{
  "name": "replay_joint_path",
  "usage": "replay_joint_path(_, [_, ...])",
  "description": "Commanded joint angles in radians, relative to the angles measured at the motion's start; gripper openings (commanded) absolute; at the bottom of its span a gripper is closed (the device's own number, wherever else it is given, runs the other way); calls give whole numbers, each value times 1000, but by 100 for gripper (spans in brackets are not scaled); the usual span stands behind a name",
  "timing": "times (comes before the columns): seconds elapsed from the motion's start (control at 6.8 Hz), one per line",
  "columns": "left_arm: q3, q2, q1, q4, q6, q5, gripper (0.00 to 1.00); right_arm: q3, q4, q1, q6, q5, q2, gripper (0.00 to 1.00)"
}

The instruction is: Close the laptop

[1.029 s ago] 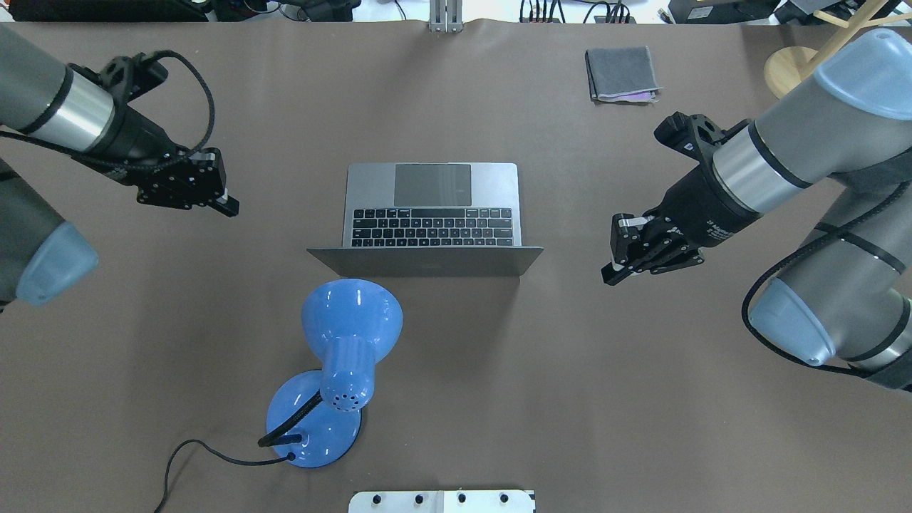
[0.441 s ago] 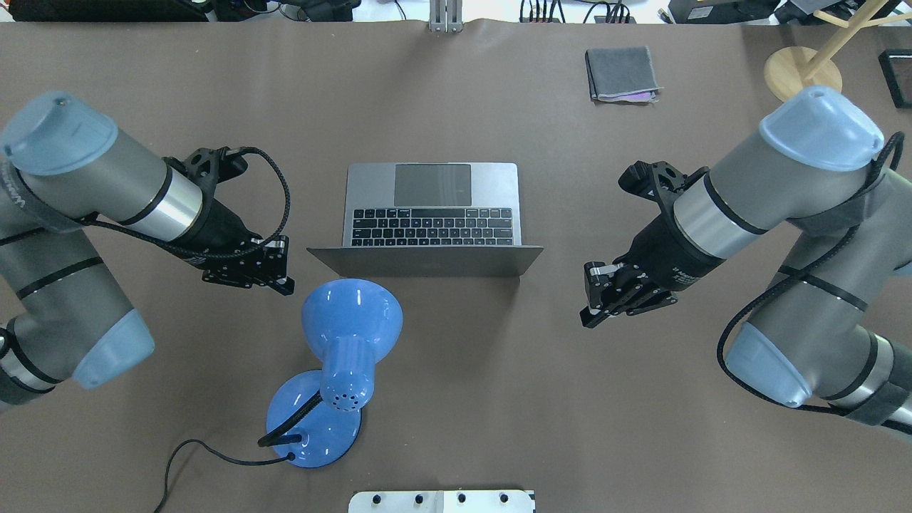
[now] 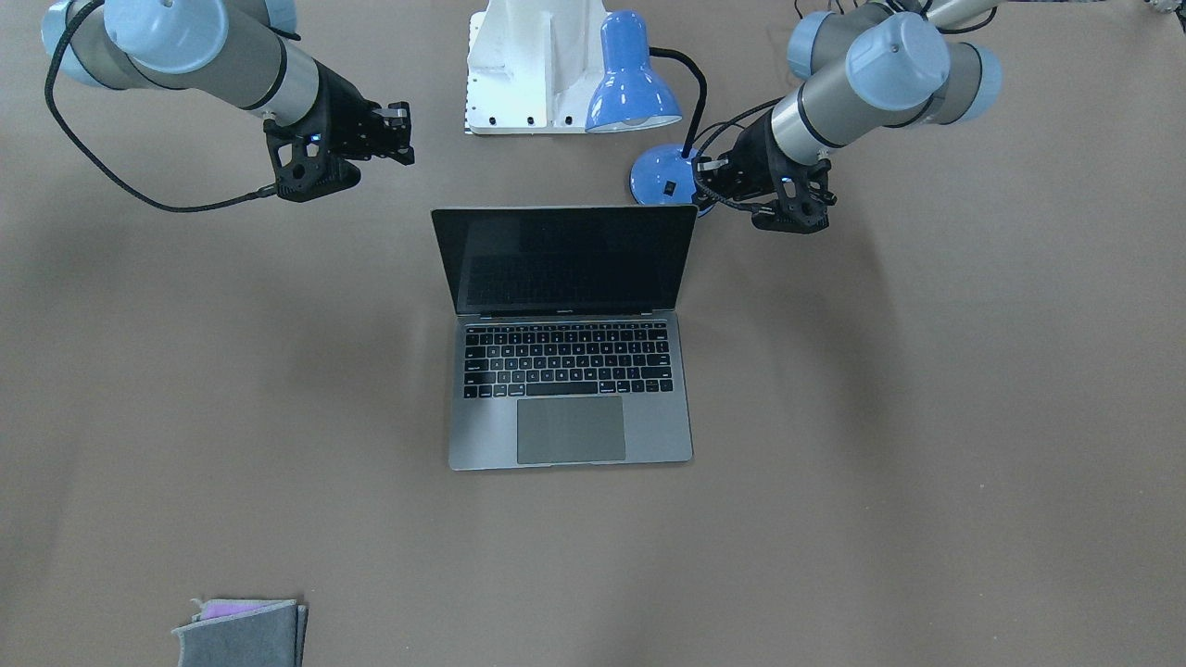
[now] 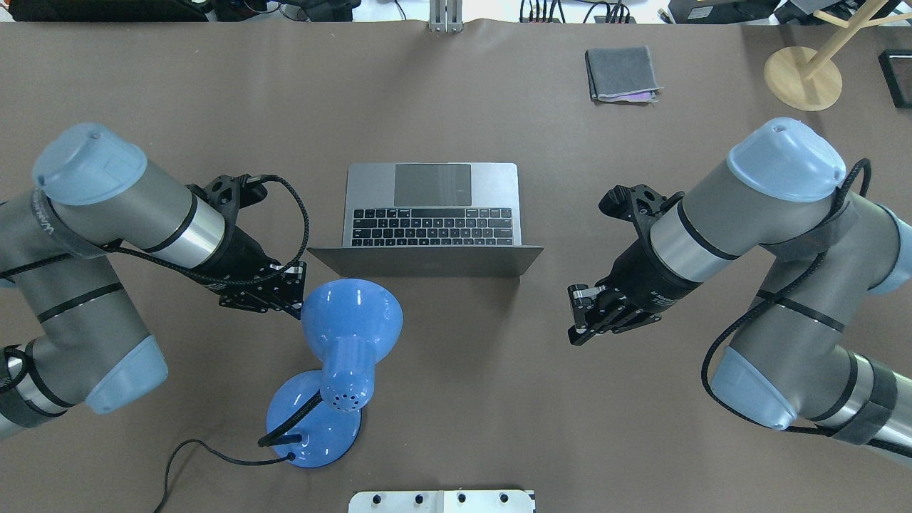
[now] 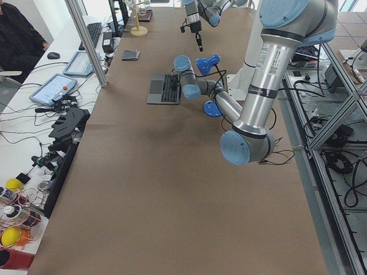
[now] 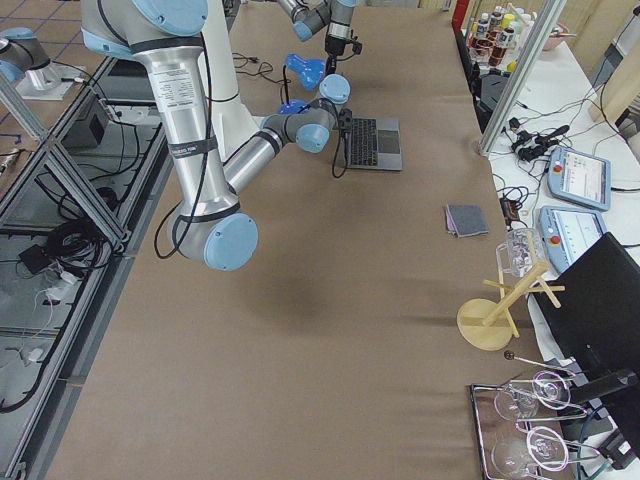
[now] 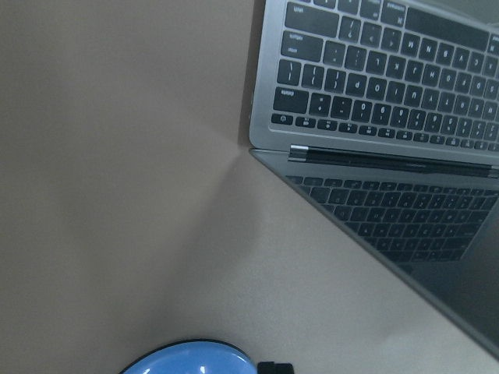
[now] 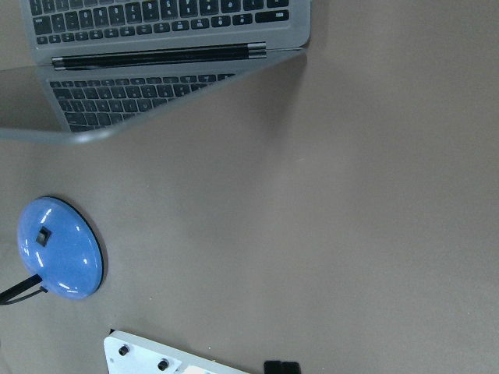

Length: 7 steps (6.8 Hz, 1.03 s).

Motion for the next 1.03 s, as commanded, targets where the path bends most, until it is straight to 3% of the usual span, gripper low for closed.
replay_joint_path(0.0, [-1,-18,38,-1,-55,27,0,-9,0,-20,-1,-19,16,0])
replay_joint_path(0.88, [18,-81,71,2,-108,54,0,-178,-2,-45,-4,-140,213,0])
